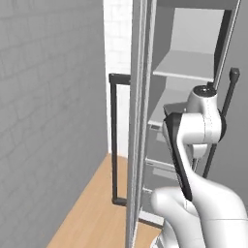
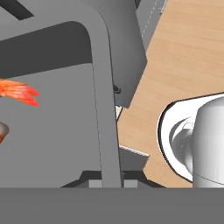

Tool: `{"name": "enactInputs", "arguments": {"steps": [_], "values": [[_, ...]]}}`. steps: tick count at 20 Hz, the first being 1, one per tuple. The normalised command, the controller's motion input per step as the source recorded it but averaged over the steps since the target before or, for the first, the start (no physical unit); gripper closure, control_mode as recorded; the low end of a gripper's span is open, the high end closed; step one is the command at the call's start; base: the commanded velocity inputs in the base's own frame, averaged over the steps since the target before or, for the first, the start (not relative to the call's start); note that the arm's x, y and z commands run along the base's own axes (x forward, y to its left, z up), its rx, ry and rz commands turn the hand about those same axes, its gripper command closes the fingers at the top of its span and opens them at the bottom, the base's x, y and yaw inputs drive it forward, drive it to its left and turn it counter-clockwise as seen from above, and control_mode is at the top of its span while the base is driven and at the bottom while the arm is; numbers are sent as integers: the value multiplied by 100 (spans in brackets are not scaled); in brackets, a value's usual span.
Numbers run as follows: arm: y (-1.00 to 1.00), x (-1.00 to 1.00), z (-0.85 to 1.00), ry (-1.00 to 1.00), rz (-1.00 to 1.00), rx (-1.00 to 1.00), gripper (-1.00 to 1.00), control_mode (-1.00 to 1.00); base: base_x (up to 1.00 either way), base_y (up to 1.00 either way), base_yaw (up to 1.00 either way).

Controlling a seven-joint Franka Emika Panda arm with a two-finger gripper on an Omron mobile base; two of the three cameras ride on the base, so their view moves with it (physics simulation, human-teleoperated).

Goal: Take the meat container that has the shrimp and place it on the second highest rack of the freezer. Then take the vegetable container that has the garlic and bell pepper and place it on the highest rack of the freezer.

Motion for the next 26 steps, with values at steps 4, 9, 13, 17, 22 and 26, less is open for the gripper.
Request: {"name": "enactInputs", "arguments": {"steps": [4,9,13,17,22,26], "values": [[0,0,0,0,0,0,100,100,62,-35,0],[0,0,0,0,0,0,100,100,63,-15,0],[0,0,0,0,0,0,100,100,50,0,-9],[0,0,0,0,0,0,100,100,42,19,-26],[0,0,0,0,0,0,100,100,34,53,-28],[0,0,0,0,0,0,100,100,26,50,-26]]}}
